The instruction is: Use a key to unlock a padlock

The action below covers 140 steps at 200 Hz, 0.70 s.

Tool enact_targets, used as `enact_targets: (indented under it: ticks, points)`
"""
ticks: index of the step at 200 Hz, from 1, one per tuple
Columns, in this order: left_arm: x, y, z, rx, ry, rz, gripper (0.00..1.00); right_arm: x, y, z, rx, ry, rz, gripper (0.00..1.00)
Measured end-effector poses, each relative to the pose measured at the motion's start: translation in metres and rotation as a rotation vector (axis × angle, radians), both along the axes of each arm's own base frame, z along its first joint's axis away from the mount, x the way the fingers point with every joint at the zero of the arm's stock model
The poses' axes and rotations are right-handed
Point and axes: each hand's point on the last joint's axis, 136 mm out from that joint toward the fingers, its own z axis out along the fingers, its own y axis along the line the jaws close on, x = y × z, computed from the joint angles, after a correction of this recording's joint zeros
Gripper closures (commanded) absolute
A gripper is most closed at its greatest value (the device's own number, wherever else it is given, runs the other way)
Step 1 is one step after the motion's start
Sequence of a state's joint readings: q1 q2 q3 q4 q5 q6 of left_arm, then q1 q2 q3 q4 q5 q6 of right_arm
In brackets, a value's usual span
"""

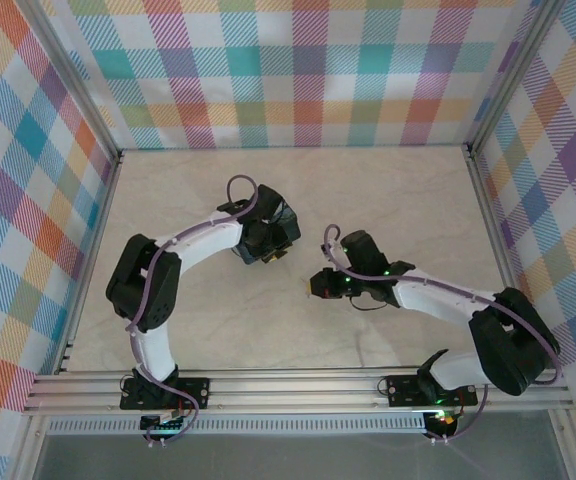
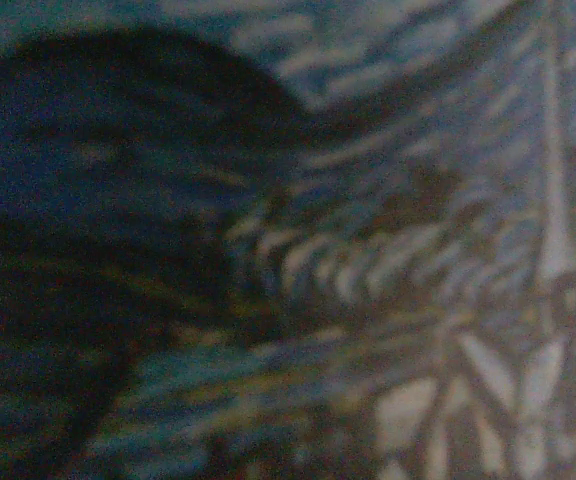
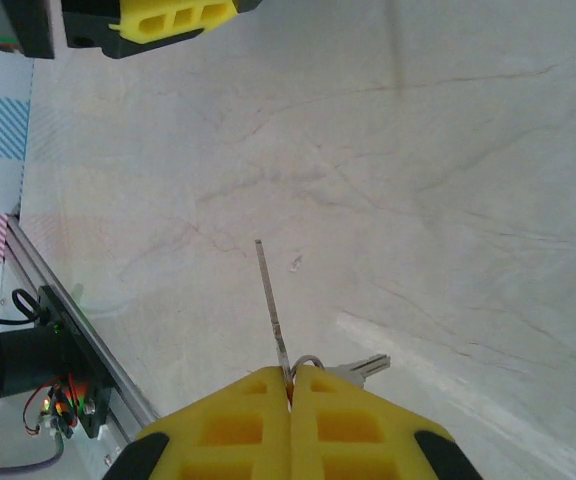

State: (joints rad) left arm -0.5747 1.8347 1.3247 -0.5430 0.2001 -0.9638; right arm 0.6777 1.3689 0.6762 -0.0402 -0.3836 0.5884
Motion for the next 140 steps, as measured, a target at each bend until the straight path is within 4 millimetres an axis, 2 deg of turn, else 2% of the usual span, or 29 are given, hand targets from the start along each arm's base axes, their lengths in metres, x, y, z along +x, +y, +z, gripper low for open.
enact_targets:
  ticks: [30, 59, 86, 110, 140]
  points:
    - [-0.014, -0.001, 0.02, -0.081, 0.011, -0.03, 0.81, 0.003, 0.009, 0.006, 0.017, -0.034, -0.011, 1.0]
    - [-0.028, 0.017, 0.036, -0.14, 0.012, -0.014, 0.82, 0.011, 0.021, 0.013, 0.05, -0.064, -0.013, 1.0]
    - [-0.034, 0.027, 0.036, -0.179, 0.026, 0.007, 0.83, 0.014, 0.036, 0.017, 0.073, -0.074, 0.002, 1.0]
    - [-0.042, 0.034, 0.031, -0.201, 0.051, 0.029, 0.83, 0.007, 0.049, 0.023, 0.089, -0.081, 0.033, 1.0]
    - [-0.048, 0.043, 0.043, -0.243, 0.04, 0.05, 0.83, 0.0, 0.068, 0.04, 0.122, -0.109, 0.08, 1.0]
